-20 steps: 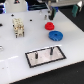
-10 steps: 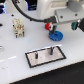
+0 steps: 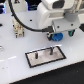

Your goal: Insert the blue gear onto the right peg, followed by the red gear

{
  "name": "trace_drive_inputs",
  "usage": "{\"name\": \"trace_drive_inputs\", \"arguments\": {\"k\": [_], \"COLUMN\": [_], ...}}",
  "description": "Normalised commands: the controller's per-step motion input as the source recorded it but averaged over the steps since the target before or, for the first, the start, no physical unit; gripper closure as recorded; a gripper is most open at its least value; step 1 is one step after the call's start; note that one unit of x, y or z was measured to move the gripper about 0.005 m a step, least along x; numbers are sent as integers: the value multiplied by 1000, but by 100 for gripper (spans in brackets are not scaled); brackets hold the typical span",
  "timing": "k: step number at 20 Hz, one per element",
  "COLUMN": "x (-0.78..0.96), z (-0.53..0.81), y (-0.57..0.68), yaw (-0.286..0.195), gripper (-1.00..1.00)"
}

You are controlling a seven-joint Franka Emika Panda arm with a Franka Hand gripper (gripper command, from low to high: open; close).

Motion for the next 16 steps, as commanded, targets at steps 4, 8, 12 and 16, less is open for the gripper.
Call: {"name": "trace_drive_inputs", "arguments": {"k": [4, 8, 12, 16], "x": [-266, -605, -508, -352], "z": [-146, 0, 0, -200], "y": [-51, 29, 0, -64], "yaw": [0, 0, 0, 0], "gripper": [-100, -100, -100, 100]}}
